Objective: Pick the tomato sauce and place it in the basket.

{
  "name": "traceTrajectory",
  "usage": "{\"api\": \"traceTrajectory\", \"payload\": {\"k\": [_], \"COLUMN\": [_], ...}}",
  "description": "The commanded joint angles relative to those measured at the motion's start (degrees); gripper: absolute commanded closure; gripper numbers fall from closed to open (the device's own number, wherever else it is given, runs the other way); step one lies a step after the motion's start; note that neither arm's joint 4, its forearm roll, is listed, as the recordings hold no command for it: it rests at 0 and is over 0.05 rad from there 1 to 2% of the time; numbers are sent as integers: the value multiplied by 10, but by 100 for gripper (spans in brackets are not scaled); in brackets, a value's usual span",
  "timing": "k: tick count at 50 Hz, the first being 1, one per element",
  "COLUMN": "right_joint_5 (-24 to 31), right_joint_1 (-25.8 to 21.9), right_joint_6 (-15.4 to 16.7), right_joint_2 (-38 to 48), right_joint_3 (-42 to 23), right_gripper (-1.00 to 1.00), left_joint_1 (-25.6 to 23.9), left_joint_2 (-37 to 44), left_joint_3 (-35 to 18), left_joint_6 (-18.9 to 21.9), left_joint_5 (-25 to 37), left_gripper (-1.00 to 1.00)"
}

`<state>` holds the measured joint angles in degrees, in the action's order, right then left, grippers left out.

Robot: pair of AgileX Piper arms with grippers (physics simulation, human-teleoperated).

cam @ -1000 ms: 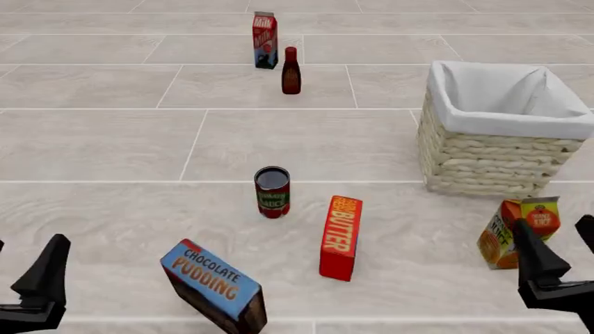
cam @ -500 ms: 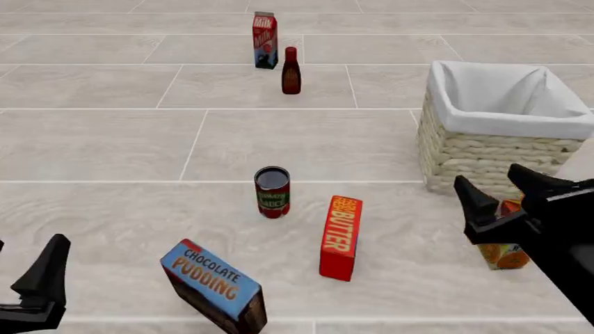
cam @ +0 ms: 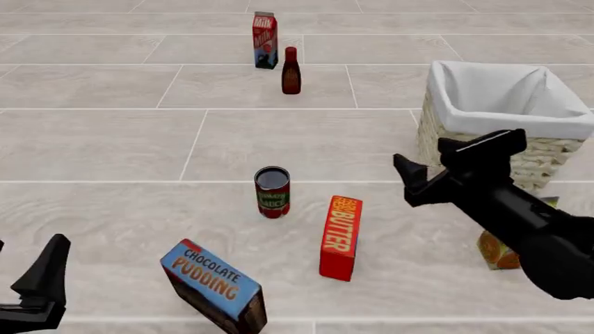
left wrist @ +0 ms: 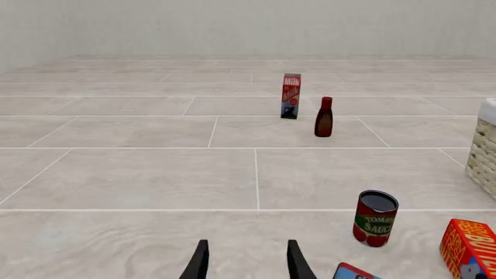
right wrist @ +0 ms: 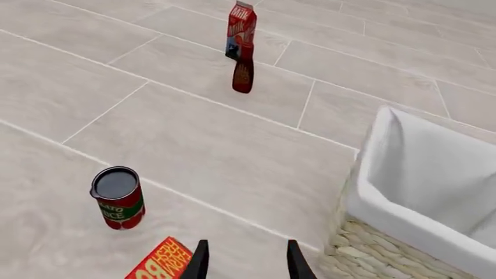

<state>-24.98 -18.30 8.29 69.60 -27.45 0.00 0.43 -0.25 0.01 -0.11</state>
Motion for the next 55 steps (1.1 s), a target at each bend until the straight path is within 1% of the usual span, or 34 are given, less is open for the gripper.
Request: {"api": "traceTrajectory", "payload": {"k": [1, 6, 13, 22, 26, 37, 51, 55], "right_joint_5": [-6, -4, 3, 15, 15, 16, 30, 36], "right_joint_1": [-30, -45, -65, -91, -95, -115, -143, -158], "right_joint_6": [-2, -2, 1, 5, 8, 5, 8, 7], "right_joint_2": [82, 116, 139, 148, 154, 170, 219, 238], "right_joint_3": [-53, -76, -98, -115, -119, -131, -180, -202], "right_gripper": [-100, -100, -100, -100, -100, -100, -100, -100], "left_joint_1": [0, 0, 0, 0, 0, 0, 0, 0], "left_joint_2": [0, 0, 0, 0, 0, 0, 0, 0], "left_joint_3": [0, 0, 0, 0, 0, 0, 0, 0], "left_joint_6": [0, 0, 0, 0, 0, 0, 0, 0], "left_joint_5": [0, 0, 0, 0, 0, 0, 0, 0], "left_gripper": [-100, -100, -100, -100, -100, -100, -100, -100]}}
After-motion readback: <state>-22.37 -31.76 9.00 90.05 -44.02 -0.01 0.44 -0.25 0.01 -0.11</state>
